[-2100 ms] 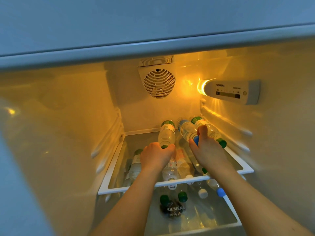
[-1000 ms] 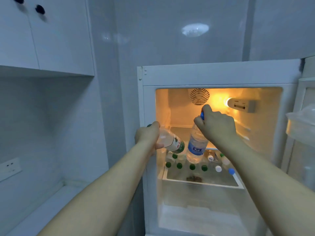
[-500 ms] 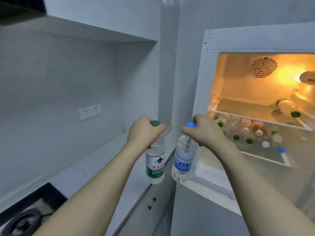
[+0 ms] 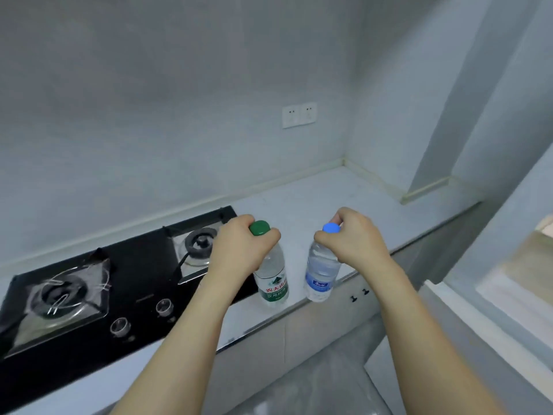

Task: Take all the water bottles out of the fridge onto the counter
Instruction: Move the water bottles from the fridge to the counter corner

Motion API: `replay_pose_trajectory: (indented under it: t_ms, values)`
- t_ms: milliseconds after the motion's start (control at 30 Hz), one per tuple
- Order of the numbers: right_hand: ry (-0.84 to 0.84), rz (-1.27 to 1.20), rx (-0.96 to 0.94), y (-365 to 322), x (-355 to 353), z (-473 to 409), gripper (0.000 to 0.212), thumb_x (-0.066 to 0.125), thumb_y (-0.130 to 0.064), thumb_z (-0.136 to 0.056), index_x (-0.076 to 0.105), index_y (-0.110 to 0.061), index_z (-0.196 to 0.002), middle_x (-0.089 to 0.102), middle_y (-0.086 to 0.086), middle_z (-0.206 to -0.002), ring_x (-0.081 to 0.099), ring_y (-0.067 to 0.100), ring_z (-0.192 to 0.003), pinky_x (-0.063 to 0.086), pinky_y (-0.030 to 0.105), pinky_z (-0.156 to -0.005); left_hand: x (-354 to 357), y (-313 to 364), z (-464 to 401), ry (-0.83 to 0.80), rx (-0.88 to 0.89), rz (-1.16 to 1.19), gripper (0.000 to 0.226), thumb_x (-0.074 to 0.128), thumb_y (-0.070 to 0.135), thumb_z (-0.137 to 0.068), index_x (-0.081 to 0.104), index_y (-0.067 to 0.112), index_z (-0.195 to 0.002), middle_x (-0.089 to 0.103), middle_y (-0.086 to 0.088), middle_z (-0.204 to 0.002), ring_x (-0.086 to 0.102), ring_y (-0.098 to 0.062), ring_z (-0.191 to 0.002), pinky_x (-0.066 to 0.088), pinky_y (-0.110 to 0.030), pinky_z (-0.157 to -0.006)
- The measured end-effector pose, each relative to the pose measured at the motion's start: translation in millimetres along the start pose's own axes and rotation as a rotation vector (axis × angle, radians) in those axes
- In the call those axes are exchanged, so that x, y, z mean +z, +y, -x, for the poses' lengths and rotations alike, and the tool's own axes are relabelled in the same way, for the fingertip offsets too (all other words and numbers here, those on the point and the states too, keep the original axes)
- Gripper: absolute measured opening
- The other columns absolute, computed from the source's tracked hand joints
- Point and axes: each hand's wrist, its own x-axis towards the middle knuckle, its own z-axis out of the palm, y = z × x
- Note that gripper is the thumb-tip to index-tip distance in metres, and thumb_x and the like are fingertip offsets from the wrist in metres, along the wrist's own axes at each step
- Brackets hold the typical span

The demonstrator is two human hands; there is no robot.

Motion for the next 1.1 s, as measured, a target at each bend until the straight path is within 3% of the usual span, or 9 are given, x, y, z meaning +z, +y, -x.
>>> replay_pose_trajectory:
  t_ms: [100, 233, 333, 567, 733, 833, 1100]
  values:
    - [-0.099, -0.003, -0.083, -28, 40, 10, 0.023, 0.066, -0.036, -0.067, 0.049, -0.022, -0.074, 0.059, -0.003, -0.073, 0.061, 0.024, -0.069, 0.047, 0.033, -0.062, -37, -39, 20, 0.055, -0.065, 0.007, 0.04, 0.062, 0.042, -0.067, 0.06, 0.004, -0.077, 0.064, -0.014, -0.073, 0.066, -0.033, -0.063, 0.058, -0.045, -0.053]
    - [-0.189, -0.026, -0.135, -61, 76, 26, 0.021, 0.067, -0.033, -0.067, 0.052, -0.02, -0.076, 0.06, -0.002, -0.072, 0.06, 0.022, -0.068, 0.045, 0.03, -0.054, -77, -70, 43, 0.08, -0.138, -0.041, 0.029, 0.067, 0.036, -0.076, 0.055, 0.011, -0.066, 0.059, -0.006, -0.063, 0.067, -0.028, -0.056, 0.049, -0.03, -0.04]
    - [-0.258, -0.026, -0.208, -104, 113, 43, 0.022, 0.068, -0.033, -0.067, 0.053, -0.02, -0.076, 0.059, -0.004, -0.073, 0.059, 0.02, -0.068, 0.045, 0.03, -0.055, -122, -105, 60, 0.139, -0.182, -0.045, 0.032, 0.068, 0.035, -0.076, 0.05, 0.011, -0.063, 0.053, -0.003, -0.059, 0.065, -0.032, -0.057, 0.055, -0.043, -0.044]
    - [-0.372, -0.035, -0.359, -208, 196, 99, 0.024, 0.068, -0.035, -0.069, 0.054, -0.018, -0.078, 0.059, -0.004, -0.079, 0.06, 0.02, -0.075, 0.054, 0.041, -0.066, -227, -183, 102, 0.258, -0.289, -0.076, 0.029, 0.068, 0.037, -0.073, 0.06, 0.009, -0.071, 0.063, -0.009, -0.068, 0.066, -0.027, -0.056, 0.057, -0.044, -0.048]
    - [-0.443, -0.038, -0.444, -271, 250, 137, 0.022, 0.067, -0.035, -0.07, 0.053, -0.02, -0.078, 0.06, -0.006, -0.082, 0.06, 0.019, -0.07, 0.052, 0.039, -0.065, -290, -234, 133, 0.351, -0.355, -0.05, 0.03, 0.071, 0.035, -0.072, 0.054, 0.012, -0.063, 0.054, -0.003, -0.058, 0.065, -0.03, -0.053, 0.056, -0.046, -0.047]
    - [-0.483, -0.046, -0.491, -307, 285, 164, 0.022, 0.067, -0.034, -0.07, 0.054, -0.019, -0.079, 0.061, -0.006, -0.081, 0.062, 0.021, -0.07, 0.053, 0.04, -0.065, -328, -265, 157, 0.417, -0.392, -0.05, 0.033, 0.071, 0.033, -0.073, 0.048, 0.012, -0.061, 0.05, -0.004, -0.056, 0.065, -0.032, -0.052, 0.056, -0.039, -0.047]
    - [-0.653, -0.055, -0.57, -370, 352, 212, 0.02, 0.068, -0.037, -0.072, 0.055, -0.025, -0.081, 0.061, -0.007, -0.084, 0.065, 0.02, -0.075, 0.058, 0.046, -0.071, -396, -337, 209, 0.543, -0.52, -0.094, 0.038, 0.068, 0.035, -0.072, 0.039, 0.013, -0.062, 0.041, -0.002, -0.057, 0.065, -0.035, -0.059, 0.036, -0.03, -0.048]
